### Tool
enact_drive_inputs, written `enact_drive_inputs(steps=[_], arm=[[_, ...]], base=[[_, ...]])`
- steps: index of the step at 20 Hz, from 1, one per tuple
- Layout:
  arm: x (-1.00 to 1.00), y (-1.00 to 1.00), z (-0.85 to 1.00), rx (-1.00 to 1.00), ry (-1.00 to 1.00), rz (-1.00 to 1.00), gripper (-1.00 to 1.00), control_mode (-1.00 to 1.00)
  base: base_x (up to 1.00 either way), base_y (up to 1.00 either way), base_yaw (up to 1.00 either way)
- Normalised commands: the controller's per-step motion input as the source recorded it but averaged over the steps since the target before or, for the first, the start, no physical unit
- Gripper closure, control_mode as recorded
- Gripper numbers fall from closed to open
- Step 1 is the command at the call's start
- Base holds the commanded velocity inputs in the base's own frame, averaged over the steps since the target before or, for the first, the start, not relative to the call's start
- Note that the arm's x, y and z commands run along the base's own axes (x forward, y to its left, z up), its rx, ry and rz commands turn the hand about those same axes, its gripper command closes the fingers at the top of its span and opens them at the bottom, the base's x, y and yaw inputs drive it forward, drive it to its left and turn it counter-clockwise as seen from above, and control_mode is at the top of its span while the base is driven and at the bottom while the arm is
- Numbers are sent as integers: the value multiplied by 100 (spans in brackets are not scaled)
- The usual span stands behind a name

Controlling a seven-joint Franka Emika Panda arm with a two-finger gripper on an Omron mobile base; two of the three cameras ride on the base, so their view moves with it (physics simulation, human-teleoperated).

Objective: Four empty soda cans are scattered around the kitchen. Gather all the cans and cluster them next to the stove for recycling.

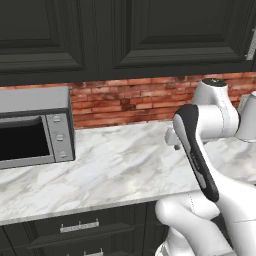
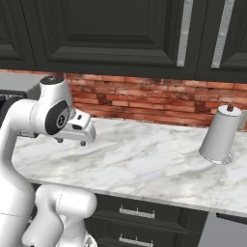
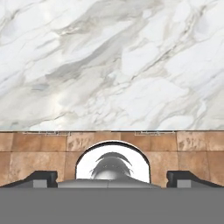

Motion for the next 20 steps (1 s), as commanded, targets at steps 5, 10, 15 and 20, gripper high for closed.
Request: enact_drive_inputs(steps=[5,10,15,20], arm=[[-7,0,-22,-3,5,0,-100,-100],[-2,0,-27,0,2,0,-100,-100],[-1,0,-21,0,1,0,-100,-100],[0,0,0,0,0,0,-100,100]], base=[[0,0,0],[0,0,0],[0,0,0],[-26,12,0]])
